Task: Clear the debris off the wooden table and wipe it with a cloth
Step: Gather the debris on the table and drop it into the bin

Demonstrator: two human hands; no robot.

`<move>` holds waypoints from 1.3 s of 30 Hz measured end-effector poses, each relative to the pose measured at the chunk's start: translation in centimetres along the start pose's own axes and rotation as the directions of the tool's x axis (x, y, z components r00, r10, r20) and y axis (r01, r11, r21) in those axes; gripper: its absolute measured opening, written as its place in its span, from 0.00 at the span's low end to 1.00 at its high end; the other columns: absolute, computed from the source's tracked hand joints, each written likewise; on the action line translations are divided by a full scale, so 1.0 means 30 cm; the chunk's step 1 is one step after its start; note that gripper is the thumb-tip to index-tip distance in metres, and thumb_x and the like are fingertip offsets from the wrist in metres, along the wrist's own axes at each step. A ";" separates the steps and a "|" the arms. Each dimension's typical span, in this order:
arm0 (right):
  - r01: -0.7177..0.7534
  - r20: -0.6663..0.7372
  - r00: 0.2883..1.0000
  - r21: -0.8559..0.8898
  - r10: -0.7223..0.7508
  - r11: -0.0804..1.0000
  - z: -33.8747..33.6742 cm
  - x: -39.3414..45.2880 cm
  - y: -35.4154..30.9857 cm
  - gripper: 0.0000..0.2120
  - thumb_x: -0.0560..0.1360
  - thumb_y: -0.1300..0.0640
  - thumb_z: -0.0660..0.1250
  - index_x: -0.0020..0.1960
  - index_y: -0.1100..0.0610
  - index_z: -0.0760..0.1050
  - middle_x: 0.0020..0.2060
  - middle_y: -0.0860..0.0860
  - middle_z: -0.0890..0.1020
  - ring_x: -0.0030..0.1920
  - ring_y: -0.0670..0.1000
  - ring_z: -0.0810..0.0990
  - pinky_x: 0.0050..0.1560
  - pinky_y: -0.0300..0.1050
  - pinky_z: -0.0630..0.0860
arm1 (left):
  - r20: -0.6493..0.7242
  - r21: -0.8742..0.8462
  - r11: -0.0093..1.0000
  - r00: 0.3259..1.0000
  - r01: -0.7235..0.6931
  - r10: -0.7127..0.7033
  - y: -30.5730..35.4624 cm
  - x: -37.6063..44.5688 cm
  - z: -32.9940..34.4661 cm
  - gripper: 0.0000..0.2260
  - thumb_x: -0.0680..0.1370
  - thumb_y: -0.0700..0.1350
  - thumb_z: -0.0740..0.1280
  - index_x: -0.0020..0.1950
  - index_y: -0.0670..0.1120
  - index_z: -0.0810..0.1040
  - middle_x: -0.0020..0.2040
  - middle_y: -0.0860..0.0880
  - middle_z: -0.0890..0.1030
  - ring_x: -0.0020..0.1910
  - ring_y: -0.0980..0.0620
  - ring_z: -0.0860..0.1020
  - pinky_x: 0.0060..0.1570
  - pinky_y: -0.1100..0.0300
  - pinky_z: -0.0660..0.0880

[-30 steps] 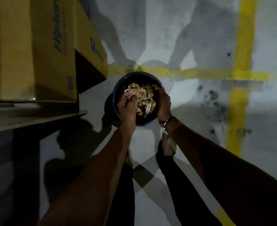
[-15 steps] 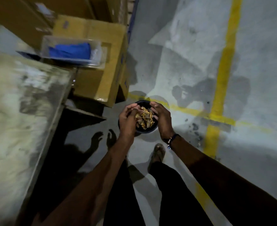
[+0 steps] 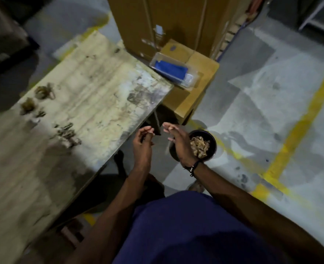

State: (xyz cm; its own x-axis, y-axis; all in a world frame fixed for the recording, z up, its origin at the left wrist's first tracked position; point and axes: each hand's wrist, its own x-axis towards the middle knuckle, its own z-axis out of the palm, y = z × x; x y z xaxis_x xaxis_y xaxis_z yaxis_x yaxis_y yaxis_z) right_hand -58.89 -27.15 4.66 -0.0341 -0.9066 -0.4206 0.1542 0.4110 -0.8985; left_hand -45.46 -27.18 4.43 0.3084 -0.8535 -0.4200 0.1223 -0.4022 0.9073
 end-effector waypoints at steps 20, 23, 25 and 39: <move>0.265 0.443 0.896 -0.462 -0.038 0.846 0.846 0.286 0.109 0.21 0.83 0.60 0.69 0.75 0.53 0.72 0.71 0.49 0.79 0.70 0.51 0.78 0.66 0.53 0.77 | -0.579 -0.081 0.997 0.814 -0.014 -0.036 -0.085 0.336 -0.851 0.09 0.78 0.34 0.69 0.52 0.47 0.81 0.51 0.46 0.84 0.49 0.52 0.82 0.55 0.53 0.77; 0.293 0.502 0.865 -0.544 0.026 0.786 0.904 0.323 0.134 0.29 0.81 0.60 0.72 0.79 0.53 0.67 0.75 0.49 0.75 0.74 0.53 0.75 0.68 0.55 0.75 | -0.588 -0.003 0.999 0.808 0.033 -0.029 -0.136 0.360 -0.907 0.11 0.77 0.41 0.74 0.58 0.49 0.79 0.55 0.47 0.83 0.53 0.49 0.82 0.56 0.49 0.80; 0.306 0.534 0.841 -0.599 0.085 0.740 0.940 0.358 0.150 0.35 0.80 0.59 0.74 0.82 0.54 0.62 0.79 0.51 0.71 0.77 0.54 0.71 0.72 0.54 0.72 | -0.572 0.100 0.990 0.820 0.097 -0.023 -0.168 0.382 -0.941 0.18 0.75 0.49 0.78 0.62 0.54 0.76 0.60 0.50 0.81 0.59 0.48 0.80 0.60 0.46 0.80; 0.776 0.817 0.563 -0.575 0.125 0.259 1.146 0.656 0.345 0.53 0.76 0.34 0.72 0.86 0.56 0.46 0.86 0.54 0.48 0.86 0.56 0.46 0.84 0.56 0.49 | -0.414 0.449 0.894 0.885 -0.003 0.211 -0.207 0.605 -1.157 0.44 0.70 0.57 0.84 0.80 0.57 0.64 0.77 0.51 0.63 0.75 0.48 0.70 0.70 0.45 0.75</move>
State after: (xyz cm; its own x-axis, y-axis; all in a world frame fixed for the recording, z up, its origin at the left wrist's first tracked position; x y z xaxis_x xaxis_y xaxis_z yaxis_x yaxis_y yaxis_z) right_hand -24.01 -44.01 -8.59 0.8066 -0.5373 -0.2466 -0.5543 -0.5423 -0.6314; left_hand -7.87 -28.69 -8.14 0.6895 -0.7036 -0.1719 -0.3151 -0.5051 0.8034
